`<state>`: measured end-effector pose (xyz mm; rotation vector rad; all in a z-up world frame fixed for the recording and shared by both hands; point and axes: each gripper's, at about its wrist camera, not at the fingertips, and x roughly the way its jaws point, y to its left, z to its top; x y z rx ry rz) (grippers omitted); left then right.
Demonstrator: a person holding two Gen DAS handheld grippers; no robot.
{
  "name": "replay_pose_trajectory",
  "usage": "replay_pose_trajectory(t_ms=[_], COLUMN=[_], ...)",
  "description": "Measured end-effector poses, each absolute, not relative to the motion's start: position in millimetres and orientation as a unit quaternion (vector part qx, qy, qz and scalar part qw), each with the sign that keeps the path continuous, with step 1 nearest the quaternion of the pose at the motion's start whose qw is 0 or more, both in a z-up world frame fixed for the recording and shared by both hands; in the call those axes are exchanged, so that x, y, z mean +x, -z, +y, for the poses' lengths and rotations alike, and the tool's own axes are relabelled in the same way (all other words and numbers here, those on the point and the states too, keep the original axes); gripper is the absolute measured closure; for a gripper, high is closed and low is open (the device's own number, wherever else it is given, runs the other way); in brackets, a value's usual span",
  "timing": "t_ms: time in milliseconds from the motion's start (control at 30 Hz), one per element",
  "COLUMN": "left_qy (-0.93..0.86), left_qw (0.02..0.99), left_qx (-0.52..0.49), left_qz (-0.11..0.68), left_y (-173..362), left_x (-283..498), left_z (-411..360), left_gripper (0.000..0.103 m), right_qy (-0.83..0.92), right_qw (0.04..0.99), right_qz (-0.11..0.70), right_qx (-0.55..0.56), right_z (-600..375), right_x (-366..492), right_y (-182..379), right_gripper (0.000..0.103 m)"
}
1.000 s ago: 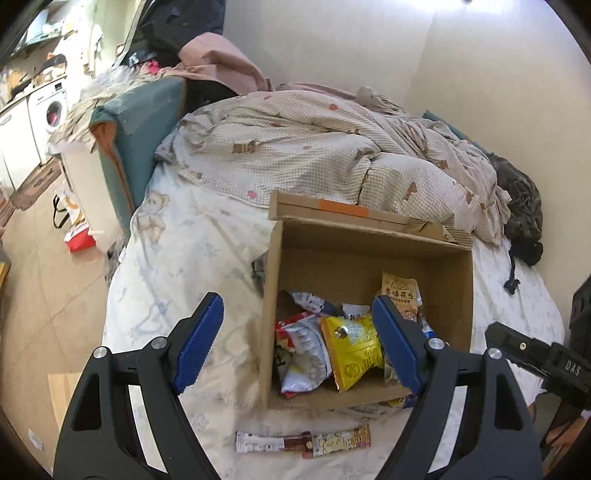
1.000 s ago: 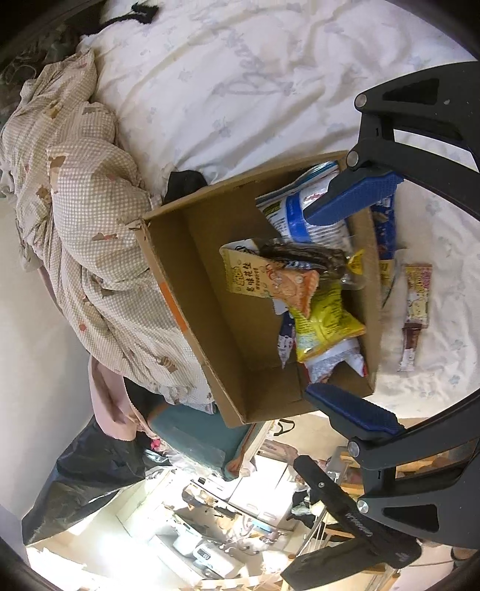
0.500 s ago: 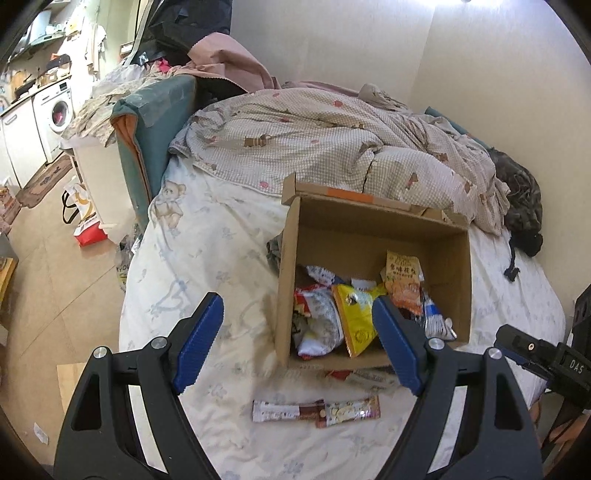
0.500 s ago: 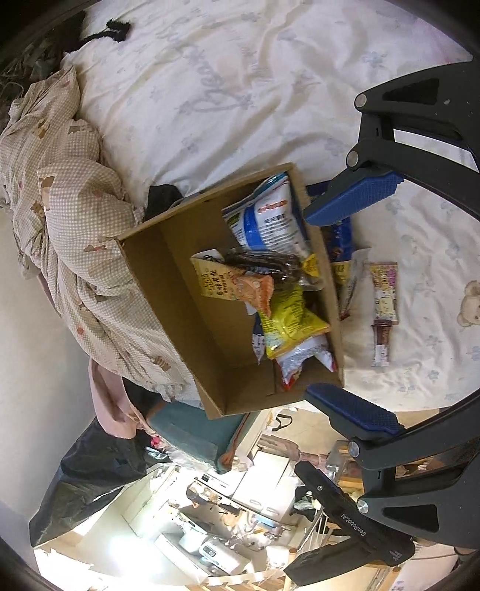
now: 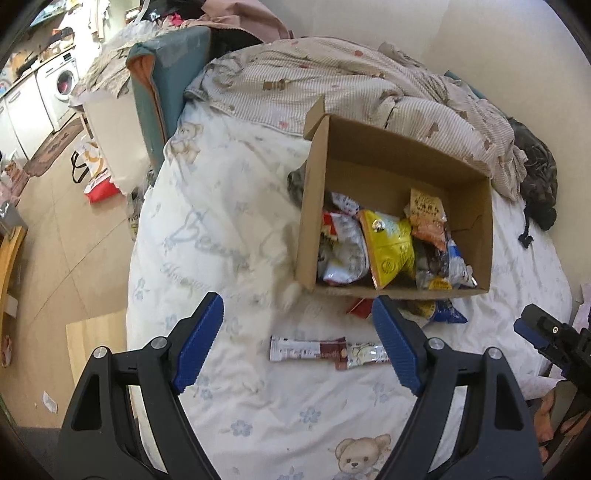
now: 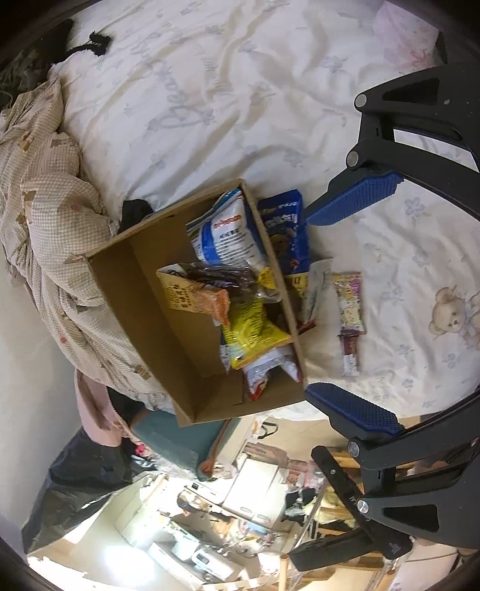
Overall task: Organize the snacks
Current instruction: 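Withdraw both grippers from the box toward the chocolate bar and candy packet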
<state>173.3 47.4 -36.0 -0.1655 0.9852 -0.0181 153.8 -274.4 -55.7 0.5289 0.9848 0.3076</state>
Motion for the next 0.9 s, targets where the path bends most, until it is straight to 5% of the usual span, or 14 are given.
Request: replay_pose_trajectory(t_ms=[567, 900], left_qy=[-0.013, -0.019], left_qw=[0.807, 0.755], left_qx=[-0.154, -0.116], left_qz=[0.57, 0.646], left_y=[97.8, 163.2], left_x=[186.4, 214.0], left_z=[58.6, 24.4], left_gripper=[0.023, 0.023], right_qy=[-0.057, -0.078], right_qw=[0.774, 0.766], right_qz=[0.549, 0.565], right_qx=[0.31, 0.296], right_z=[-314.1, -295.2], right_x=[158.3, 170.0], right_y=[110.4, 115.9], right_gripper=[0.013, 0.013])
